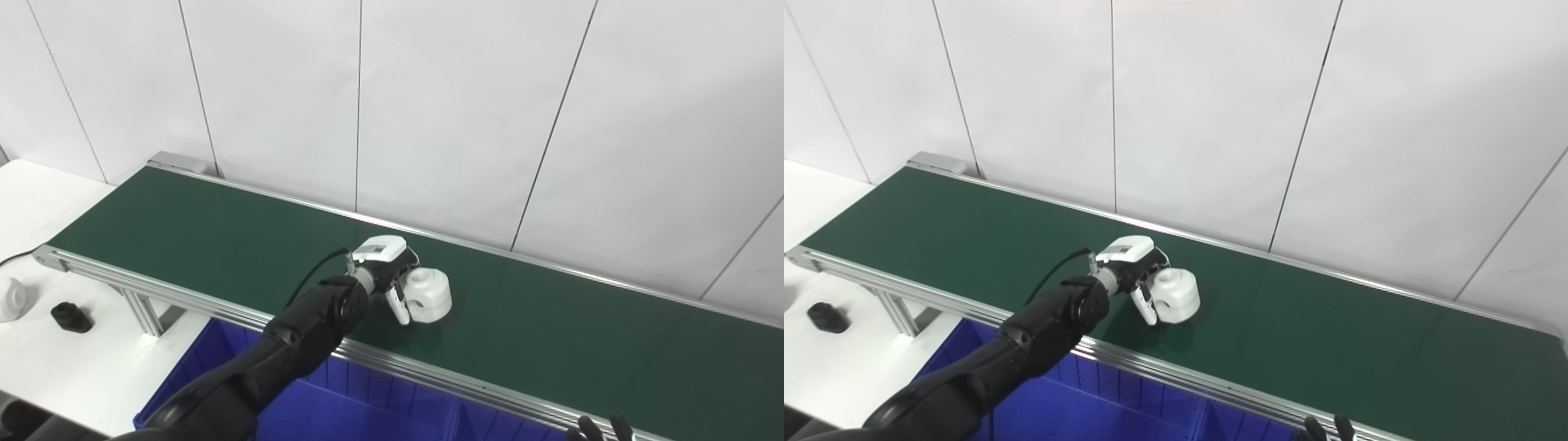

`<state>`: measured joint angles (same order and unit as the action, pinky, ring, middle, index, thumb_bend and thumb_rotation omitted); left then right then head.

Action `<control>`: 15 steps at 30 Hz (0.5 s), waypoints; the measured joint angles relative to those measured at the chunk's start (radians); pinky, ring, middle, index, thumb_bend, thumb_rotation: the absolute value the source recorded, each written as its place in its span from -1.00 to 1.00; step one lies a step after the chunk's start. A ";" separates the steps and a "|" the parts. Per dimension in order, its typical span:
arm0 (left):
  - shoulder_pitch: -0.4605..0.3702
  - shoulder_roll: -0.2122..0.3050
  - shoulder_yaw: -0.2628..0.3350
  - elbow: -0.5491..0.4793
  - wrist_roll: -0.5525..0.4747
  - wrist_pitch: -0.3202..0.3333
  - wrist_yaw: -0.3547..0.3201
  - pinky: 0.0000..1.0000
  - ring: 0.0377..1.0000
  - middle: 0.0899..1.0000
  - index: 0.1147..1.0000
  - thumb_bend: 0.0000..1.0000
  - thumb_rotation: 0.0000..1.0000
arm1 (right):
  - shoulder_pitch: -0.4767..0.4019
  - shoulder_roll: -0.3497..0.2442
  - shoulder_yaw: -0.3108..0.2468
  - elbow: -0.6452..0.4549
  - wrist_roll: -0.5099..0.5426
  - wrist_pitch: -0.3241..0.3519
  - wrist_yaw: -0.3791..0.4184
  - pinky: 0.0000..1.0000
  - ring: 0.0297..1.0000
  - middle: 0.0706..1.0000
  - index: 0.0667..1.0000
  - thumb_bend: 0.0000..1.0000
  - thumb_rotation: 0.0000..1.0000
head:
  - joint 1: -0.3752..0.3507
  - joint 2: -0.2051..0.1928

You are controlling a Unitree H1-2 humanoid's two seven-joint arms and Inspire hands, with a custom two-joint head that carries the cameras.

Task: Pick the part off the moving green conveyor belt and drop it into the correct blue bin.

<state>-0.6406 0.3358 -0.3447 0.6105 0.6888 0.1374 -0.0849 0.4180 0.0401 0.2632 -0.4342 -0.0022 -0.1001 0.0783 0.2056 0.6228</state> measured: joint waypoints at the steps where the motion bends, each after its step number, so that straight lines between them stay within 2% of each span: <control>1: 0.009 0.014 0.005 -0.042 -0.008 0.008 -0.017 -0.32 -0.19 -0.17 -0.14 0.05 -1.00 | -0.005 -0.002 -0.003 -0.007 0.004 0.012 0.000 0.76 0.77 0.80 1.00 0.47 1.00 | 0.012 0.005; 4: 0.034 0.051 0.013 -0.159 -0.014 0.018 -0.056 -0.21 -0.10 -0.11 -0.16 0.04 -1.00 | -0.020 -0.007 -0.015 -0.016 0.027 0.018 0.001 0.80 0.80 0.82 1.00 0.48 1.00 | 0.081 0.014; 5: 0.047 0.065 0.015 -0.200 -0.017 0.019 -0.069 -0.23 -0.13 -0.12 -0.16 0.04 -1.00 | -0.028 -0.009 -0.020 -0.016 0.035 0.022 0.002 0.82 0.81 0.83 1.00 0.49 1.00 | 0.092 0.015; 8: 0.099 0.115 0.017 -0.330 -0.017 0.020 -0.109 -0.29 -0.20 -0.17 -0.14 0.05 -1.00 | -0.060 -0.027 -0.036 -0.005 0.062 0.028 0.007 0.88 0.85 0.87 1.00 0.46 1.00 | 0.106 0.017; 11: 0.144 0.163 0.018 -0.405 -0.009 0.017 -0.137 -0.29 -0.21 -0.19 -0.13 0.05 -1.00 | -0.088 -0.039 -0.042 0.033 0.086 0.028 0.019 0.93 0.88 0.89 1.00 0.44 1.00 | 0.121 0.018; 13: 0.186 0.206 0.018 -0.477 -0.008 0.001 -0.154 -0.25 -0.15 -0.15 -0.15 0.05 -1.00 | -0.099 -0.042 -0.048 0.050 0.102 0.028 0.024 0.93 0.88 0.88 1.00 0.45 1.00 | 0.127 0.020; 15: 0.219 0.238 0.024 -0.537 -0.005 -0.008 -0.170 -0.30 -0.22 -0.20 -0.14 0.05 -1.00 | -0.105 -0.046 -0.058 0.051 0.112 0.028 0.025 0.88 0.86 0.88 1.00 0.45 1.00 | 0.152 0.028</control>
<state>-0.4216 0.5739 -0.3210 0.0739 0.6840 0.1299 -0.2551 0.3133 -0.0058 0.2051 -0.3836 0.1096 -0.0717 0.1033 0.3574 0.6504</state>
